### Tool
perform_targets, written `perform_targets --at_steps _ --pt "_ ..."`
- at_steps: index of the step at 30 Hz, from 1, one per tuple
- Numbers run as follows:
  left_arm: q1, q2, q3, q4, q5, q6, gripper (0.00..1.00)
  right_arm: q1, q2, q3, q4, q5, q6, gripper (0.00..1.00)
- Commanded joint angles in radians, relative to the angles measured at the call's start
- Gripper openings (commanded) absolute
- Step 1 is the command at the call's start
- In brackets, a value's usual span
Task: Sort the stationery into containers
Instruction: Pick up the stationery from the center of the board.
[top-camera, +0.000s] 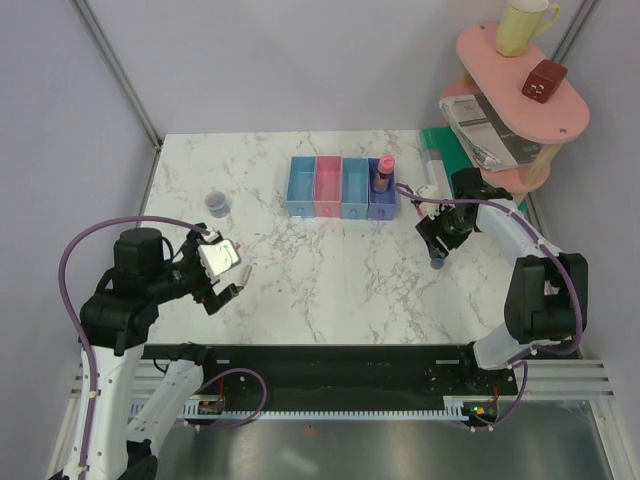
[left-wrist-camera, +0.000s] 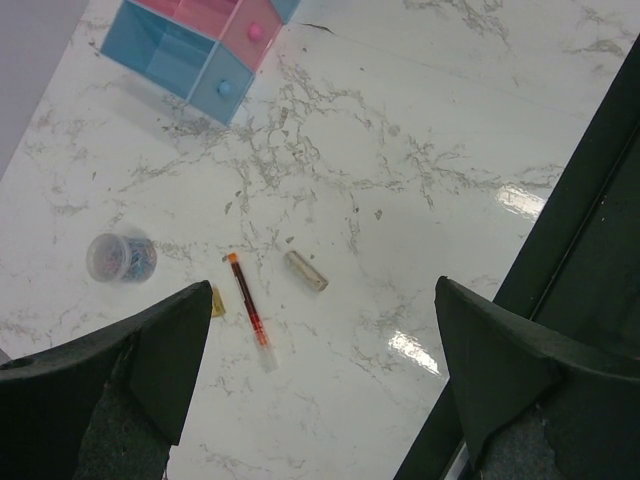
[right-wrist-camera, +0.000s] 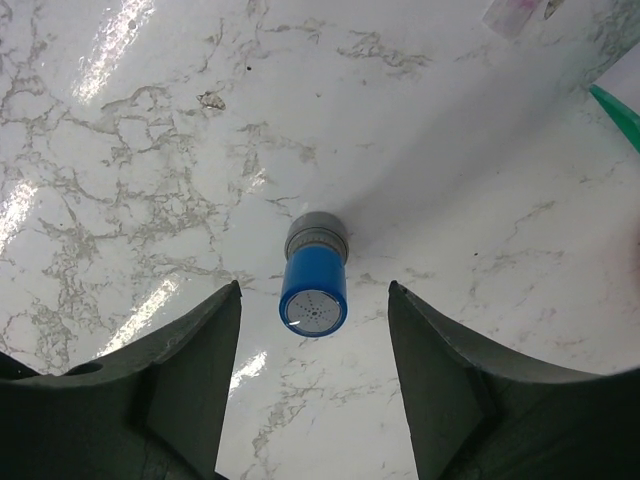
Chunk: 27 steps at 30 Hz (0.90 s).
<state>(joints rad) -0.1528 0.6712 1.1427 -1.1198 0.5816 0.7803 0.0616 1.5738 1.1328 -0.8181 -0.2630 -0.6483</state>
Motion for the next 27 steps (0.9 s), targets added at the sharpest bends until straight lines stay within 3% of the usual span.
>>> perform_targets --at_steps 1,6,11,12,14,20,27 --pt "-0.001 0.002 0.003 0.02 0.037 0.01 1.0 -0.008 0.022 -0.013 0.027 0.016 -0.014 0.67" --pt "-0.001 -0.004 0.005 0.023 0.038 0.007 1.0 -0.014 0.037 -0.036 0.053 0.034 -0.013 0.63" --pt "-0.001 -0.005 -0.018 0.04 0.029 -0.006 1.0 -0.016 0.037 -0.047 0.057 0.034 -0.01 0.37" --pt "-0.001 -0.002 -0.023 0.046 0.027 -0.012 1.0 -0.017 0.029 -0.044 0.057 0.034 -0.007 0.27" --pt "-0.001 -0.004 -0.044 0.078 0.014 -0.03 1.0 -0.017 0.022 -0.039 0.054 0.034 -0.001 0.21" --pt "-0.001 0.027 -0.147 0.208 -0.092 -0.114 1.0 -0.016 -0.041 0.042 -0.019 0.015 0.001 0.16" --pt "0.027 0.165 -0.227 0.362 -0.161 -0.141 1.0 0.02 -0.123 0.267 -0.185 -0.015 -0.028 0.12"
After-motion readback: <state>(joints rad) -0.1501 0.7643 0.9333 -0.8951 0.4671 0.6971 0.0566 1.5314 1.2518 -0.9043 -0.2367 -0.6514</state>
